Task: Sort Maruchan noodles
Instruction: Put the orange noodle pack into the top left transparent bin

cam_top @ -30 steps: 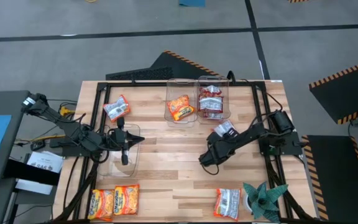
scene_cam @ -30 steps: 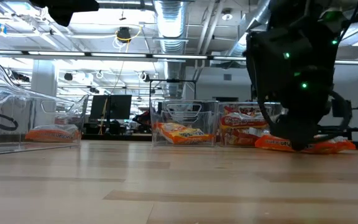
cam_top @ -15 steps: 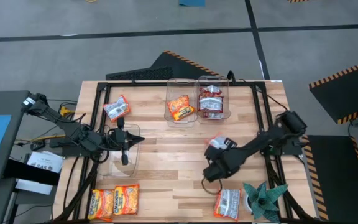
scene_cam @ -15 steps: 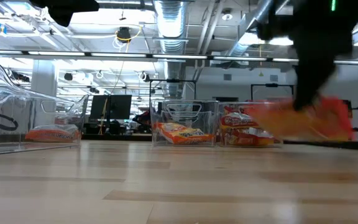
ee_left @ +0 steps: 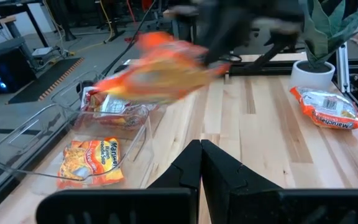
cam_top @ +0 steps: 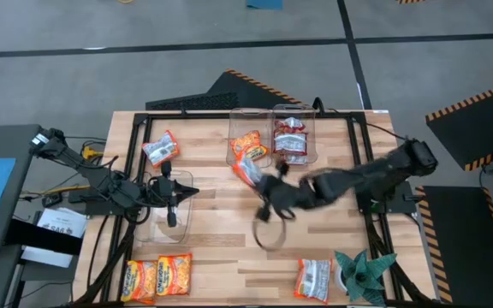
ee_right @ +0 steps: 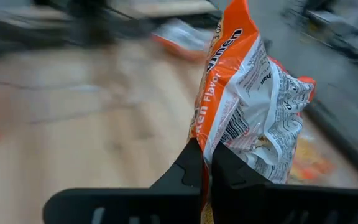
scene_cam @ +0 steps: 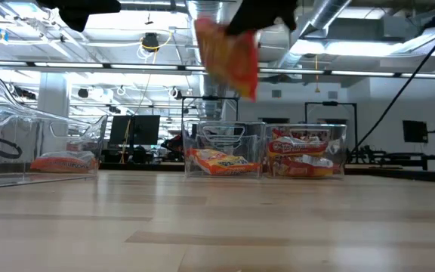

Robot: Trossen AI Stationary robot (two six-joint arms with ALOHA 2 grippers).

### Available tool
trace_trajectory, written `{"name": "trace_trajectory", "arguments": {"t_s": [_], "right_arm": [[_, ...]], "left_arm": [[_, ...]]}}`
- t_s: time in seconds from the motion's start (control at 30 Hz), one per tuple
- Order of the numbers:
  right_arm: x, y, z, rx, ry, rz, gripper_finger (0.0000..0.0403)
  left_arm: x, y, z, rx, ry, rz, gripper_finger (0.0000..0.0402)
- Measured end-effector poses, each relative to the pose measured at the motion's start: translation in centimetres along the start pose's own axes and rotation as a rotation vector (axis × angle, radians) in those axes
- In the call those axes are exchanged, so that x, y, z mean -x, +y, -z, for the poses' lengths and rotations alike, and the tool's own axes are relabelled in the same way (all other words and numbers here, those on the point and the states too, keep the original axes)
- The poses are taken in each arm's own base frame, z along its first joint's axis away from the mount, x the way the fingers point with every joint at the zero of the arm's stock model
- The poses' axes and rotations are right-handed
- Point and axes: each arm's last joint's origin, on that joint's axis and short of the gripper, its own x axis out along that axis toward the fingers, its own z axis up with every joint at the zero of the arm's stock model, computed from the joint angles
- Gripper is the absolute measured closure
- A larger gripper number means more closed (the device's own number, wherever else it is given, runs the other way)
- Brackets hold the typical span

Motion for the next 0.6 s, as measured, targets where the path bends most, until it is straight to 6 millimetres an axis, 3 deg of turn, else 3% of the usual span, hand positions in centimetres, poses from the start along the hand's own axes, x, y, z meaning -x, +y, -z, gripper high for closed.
{"name": "trace_trajectory", "arguments": {"t_s": [0.2,0.3,0.43,0.6], "right_arm": [[-5.8,-5.5,-0.1,-0.051,0.068,0.121,0.0386],[-8.2,-6.9,-0.1,-0.092,0.056,0.105,0.0385],[-9.9,-7.8,0.2,-0.115,0.043,0.118,0.0371],[-10.2,-8.5,0.6,-0.150,0.078,0.144,0.0330]], "left_arm": [[0.0,0.0,0.0,-0.023,0.003,0.000,0.0401],[0.0,0.0,0.1,-0.025,0.005,0.000,0.0401],[0.0,0.0,0.1,-0.026,0.006,-0.001,0.0401],[0.0,0.0,0.1,-0.029,0.008,-0.001,0.0401]]}}
